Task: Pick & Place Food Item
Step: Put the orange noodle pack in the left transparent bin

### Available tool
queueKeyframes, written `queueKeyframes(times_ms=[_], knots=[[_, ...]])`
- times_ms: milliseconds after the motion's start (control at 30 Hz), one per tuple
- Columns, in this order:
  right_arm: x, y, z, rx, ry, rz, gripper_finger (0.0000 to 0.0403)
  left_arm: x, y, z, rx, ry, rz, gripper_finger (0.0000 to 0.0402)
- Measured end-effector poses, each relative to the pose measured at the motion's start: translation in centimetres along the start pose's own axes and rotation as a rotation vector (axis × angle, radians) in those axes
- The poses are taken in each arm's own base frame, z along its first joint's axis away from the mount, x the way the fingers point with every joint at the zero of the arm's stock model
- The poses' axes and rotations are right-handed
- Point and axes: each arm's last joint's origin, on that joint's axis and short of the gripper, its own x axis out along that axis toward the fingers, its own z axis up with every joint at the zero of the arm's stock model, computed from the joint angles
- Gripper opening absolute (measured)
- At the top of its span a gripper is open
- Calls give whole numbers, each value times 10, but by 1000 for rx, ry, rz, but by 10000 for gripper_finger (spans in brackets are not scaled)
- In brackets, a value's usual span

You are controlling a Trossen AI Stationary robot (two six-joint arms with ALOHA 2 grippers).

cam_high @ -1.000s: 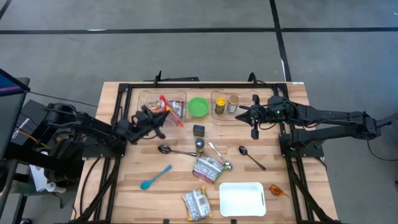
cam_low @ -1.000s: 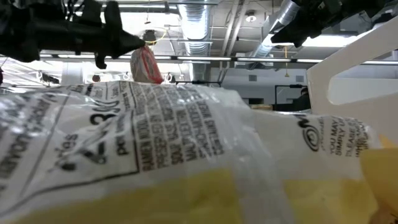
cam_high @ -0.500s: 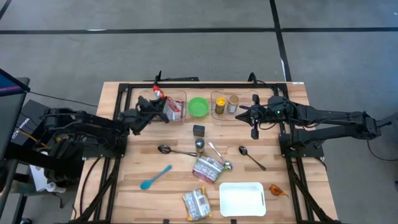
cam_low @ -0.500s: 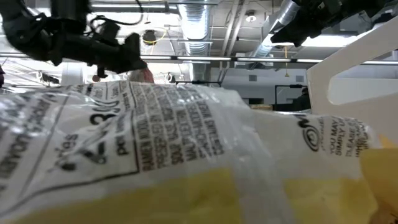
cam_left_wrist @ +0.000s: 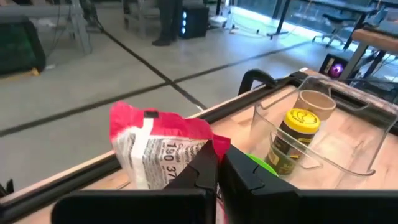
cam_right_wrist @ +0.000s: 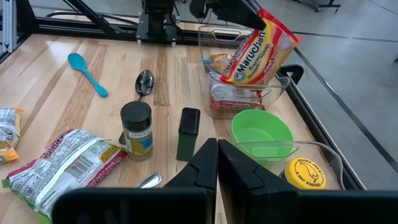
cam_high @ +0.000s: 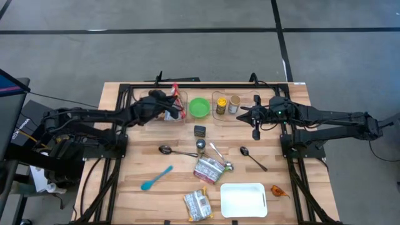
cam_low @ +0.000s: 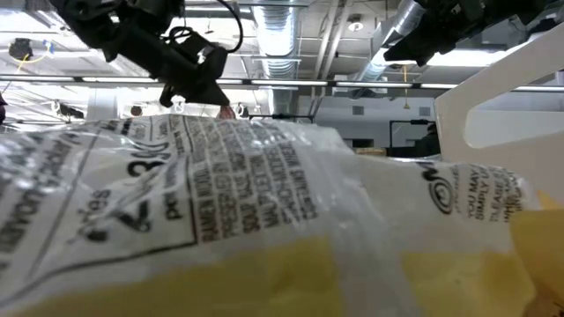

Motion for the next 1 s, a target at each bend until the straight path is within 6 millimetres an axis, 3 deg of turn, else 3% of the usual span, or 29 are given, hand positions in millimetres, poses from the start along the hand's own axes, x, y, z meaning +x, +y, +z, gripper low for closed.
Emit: queueKeyframes(times_ms=[233, 400, 600, 1000], knots=[[0, 0, 0, 0, 0, 0, 5, 0, -3, 9, 25, 90, 16, 0], [0, 0, 0, 0, 0, 0, 5, 2, -4, 10, 6, 124, -102, 0], [0, 0, 0, 0, 0, 0, 5, 7, 4, 12, 47, 141, -150, 0], [0, 0, 0, 0, 0, 0, 5, 14, 18, 15, -53, 214, -326, 0]])
